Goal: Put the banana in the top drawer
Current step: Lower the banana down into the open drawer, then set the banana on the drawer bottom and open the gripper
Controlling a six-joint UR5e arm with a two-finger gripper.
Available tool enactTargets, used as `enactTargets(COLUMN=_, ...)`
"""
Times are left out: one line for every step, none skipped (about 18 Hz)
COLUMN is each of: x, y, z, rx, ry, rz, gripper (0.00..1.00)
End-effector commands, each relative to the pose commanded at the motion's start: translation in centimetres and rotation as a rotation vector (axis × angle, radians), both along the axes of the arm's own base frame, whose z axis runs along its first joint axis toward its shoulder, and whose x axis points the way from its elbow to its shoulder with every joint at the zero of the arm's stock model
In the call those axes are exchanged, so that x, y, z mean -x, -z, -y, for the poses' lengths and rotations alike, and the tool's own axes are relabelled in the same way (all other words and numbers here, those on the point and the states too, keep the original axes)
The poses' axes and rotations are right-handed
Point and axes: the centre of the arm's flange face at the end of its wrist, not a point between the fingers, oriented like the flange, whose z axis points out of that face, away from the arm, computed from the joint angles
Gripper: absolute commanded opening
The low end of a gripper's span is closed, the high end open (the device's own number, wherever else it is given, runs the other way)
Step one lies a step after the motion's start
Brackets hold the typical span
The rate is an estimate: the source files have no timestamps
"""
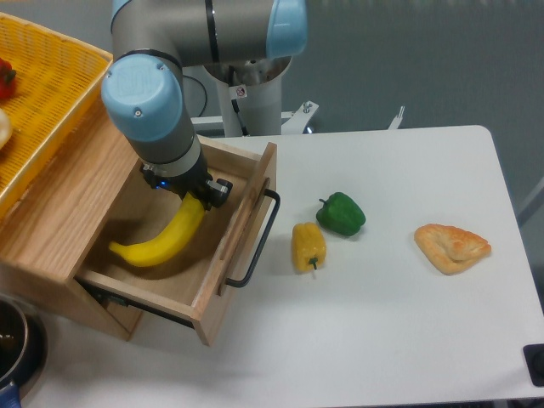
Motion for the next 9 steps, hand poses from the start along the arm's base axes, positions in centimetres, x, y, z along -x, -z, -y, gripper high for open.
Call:
enactTargets(x=0.02, y=0.09, z=-0.03, rx=0.001, ry=-0.001, rz=0.001, gripper=0.04)
enactTargets(x=0.0, y=0.24, z=0.0, rx=0.004, ry=0.0, rz=0.003, gripper=0.04)
enactTargets(x=-0.07, y=0.36, z=0.08, rx=0.006, ry=0.0, rz=0.005, gripper=0.04)
enactTargets(x=-0.06, y=0.53, z=0.06, rx=0.008, ry=-0.002, rz=0.007, gripper=0.04)
enactTargets(x=-0.09, y=0.67, z=0.1, rx=0.011, ry=0.0, rz=0.009, gripper=0.04)
enactTargets(x=-0.09, y=0.68, z=0.1, rx=0.011, ry=0.0, rz=0.009, gripper=0.05)
enactTargets(x=-0.09, y=0.68, z=0.1, rx=0.011, ry=0.0, rz=0.009, gripper=0.07)
enactTargets(x=-0.1, y=0.68, z=0.09, rx=0.01, ry=0.0, rz=0.01, gripper=0.11)
enactTargets(x=-0.12, y=0.68, z=0.07, rx=0.008, ry=-0.001, rz=0.013, gripper=0.18)
